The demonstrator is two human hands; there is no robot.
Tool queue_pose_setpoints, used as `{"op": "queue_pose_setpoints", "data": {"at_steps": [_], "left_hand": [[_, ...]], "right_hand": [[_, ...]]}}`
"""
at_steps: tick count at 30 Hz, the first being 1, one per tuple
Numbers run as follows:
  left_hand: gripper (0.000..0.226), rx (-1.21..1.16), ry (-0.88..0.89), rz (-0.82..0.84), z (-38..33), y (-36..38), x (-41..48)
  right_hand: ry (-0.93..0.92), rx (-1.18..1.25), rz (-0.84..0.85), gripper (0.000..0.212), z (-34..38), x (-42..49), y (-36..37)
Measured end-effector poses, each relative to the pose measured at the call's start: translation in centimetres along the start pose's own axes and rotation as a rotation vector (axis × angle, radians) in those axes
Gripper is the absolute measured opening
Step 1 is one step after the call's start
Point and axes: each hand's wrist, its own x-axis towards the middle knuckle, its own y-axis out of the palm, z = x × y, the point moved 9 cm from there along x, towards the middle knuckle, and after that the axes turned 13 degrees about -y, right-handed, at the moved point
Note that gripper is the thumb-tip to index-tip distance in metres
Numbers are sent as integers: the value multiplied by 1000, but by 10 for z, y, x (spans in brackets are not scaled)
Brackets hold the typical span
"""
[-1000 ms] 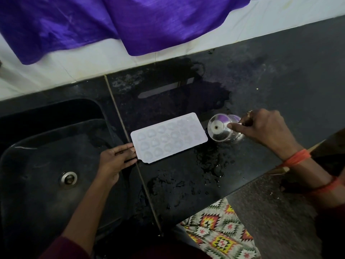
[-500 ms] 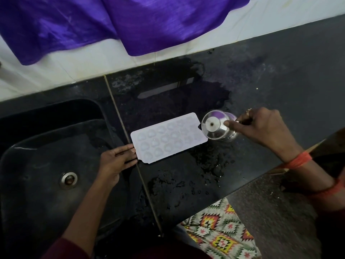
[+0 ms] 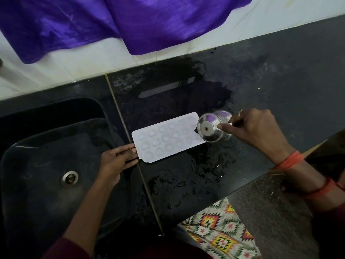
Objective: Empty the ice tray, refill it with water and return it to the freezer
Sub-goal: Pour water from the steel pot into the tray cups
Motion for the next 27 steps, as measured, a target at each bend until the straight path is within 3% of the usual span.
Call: {"op": "queue_pose_setpoints", "data": {"at_steps": [27], "left_hand": [[19, 20, 14, 10, -5, 3, -2]], "right_hand": [[26, -25, 31, 38, -1, 2, 2]]}}
